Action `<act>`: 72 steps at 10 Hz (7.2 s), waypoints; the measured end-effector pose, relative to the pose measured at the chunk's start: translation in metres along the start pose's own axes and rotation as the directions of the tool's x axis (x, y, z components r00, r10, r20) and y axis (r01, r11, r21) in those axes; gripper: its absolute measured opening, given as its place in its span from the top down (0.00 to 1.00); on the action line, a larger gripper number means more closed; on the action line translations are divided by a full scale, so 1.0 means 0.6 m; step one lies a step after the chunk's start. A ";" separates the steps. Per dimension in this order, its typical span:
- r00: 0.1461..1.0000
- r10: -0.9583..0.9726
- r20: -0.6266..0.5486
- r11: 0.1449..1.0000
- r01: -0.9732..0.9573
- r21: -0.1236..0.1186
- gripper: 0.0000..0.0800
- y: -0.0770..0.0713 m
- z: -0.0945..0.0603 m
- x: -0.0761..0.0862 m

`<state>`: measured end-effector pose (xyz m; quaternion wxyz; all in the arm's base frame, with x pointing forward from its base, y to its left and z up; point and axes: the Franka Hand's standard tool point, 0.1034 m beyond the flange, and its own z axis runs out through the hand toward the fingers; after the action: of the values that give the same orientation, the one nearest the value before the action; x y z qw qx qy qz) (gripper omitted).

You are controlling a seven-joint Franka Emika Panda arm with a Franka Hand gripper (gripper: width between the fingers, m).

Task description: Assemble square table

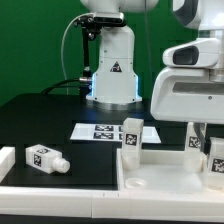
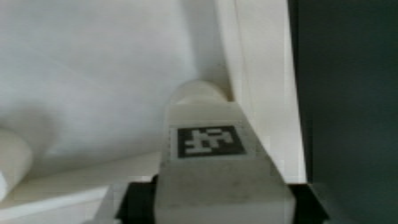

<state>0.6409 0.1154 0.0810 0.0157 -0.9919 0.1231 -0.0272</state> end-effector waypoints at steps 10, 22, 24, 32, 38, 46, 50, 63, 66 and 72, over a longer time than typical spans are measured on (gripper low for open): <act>0.420 0.903 0.094 0.420 -0.907 0.013 0.54 0.008 0.005 0.002; 1.000 -0.006 0.020 1.000 0.005 0.020 0.19 -0.007 0.014 -0.006; 1.000 -0.023 0.018 1.000 0.023 0.020 0.19 -0.001 0.014 -0.003; 0.831 0.556 0.021 0.831 -0.556 0.022 0.64 0.002 0.014 -0.001; 0.176 0.982 0.072 0.177 -0.984 -0.006 0.64 -0.005 0.013 -0.001; 0.778 0.625 0.058 0.777 -0.628 0.044 0.20 -0.007 0.015 -0.003; 0.973 0.230 0.027 0.972 -0.231 0.044 0.19 -0.004 0.013 -0.001; 0.534 0.843 0.059 0.533 -0.845 0.038 0.64 0.011 0.018 0.002; 0.229 0.969 0.089 0.228 -0.973 0.017 0.64 0.008 0.019 0.001; 0.570 0.819 0.055 0.567 -0.821 0.071 0.39 0.011 0.019 0.011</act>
Offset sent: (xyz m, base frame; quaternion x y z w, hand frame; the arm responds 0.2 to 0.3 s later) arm -0.0103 -0.0041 -0.0129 -0.0281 0.0100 0.3446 0.9383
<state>0.6462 0.1077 0.0697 0.0715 -0.8204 0.5672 -0.0145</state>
